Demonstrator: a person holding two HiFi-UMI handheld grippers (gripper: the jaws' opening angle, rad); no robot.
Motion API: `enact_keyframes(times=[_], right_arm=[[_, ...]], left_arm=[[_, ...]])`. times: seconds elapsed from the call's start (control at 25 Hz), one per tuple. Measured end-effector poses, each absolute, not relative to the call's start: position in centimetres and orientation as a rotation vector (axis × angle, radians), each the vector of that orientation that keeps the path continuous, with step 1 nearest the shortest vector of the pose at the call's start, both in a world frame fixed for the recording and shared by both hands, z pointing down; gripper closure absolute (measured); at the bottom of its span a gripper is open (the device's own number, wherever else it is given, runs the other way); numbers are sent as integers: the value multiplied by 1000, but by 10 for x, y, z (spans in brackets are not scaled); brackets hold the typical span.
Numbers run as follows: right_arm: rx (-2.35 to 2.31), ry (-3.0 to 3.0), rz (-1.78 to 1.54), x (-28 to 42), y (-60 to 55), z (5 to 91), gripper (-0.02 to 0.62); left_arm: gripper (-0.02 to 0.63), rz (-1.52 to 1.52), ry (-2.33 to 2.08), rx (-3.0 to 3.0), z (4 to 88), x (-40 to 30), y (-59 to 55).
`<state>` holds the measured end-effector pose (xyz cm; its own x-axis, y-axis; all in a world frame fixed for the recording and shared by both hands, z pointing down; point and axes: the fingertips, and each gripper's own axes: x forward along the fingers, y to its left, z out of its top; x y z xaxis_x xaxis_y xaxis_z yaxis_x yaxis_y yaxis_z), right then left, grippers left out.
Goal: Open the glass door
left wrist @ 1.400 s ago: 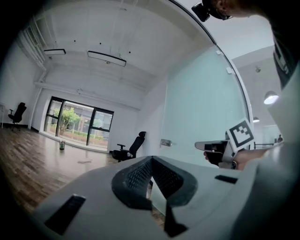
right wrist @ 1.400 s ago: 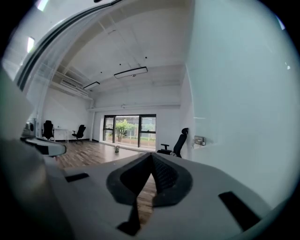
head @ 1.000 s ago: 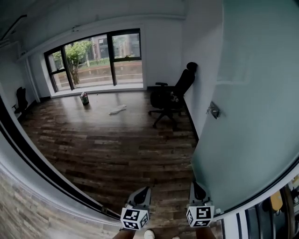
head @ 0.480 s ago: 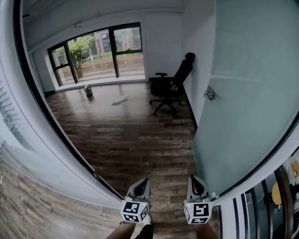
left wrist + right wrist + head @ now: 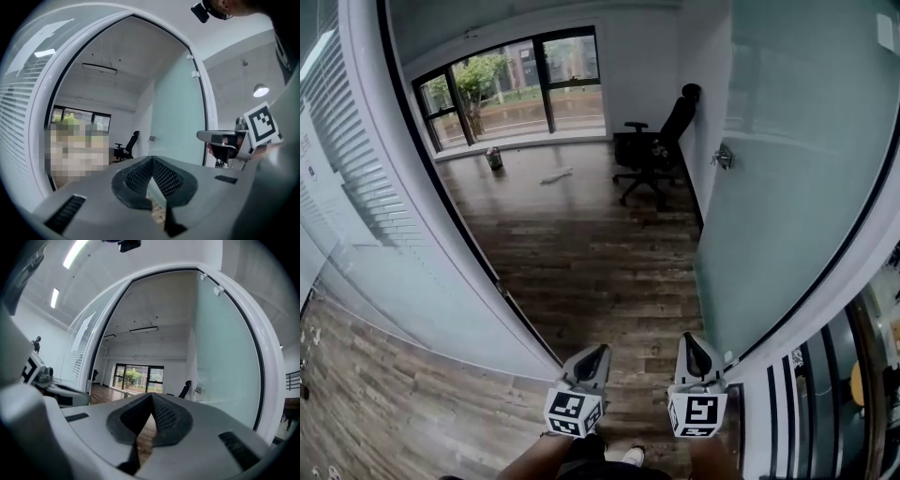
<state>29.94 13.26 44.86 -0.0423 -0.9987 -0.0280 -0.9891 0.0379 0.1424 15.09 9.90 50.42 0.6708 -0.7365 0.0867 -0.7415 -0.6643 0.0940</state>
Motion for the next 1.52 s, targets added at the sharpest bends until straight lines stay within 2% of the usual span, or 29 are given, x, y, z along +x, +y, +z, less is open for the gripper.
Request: enact_keyframes(times=[0.28, 1.0, 1.52], right_arm=[[2153, -2224, -158, 276, 167, 436, 580], [2128, -2113, -209, 164, 218, 449, 580], [2114, -2094, -220, 138, 243, 454, 580]], left_arm=[[603, 70, -1202, 2771, 502, 131, 129], [603, 27, -1159, 2792, 491, 24, 173], [603, 24, -1115, 2808, 494, 8, 198]])
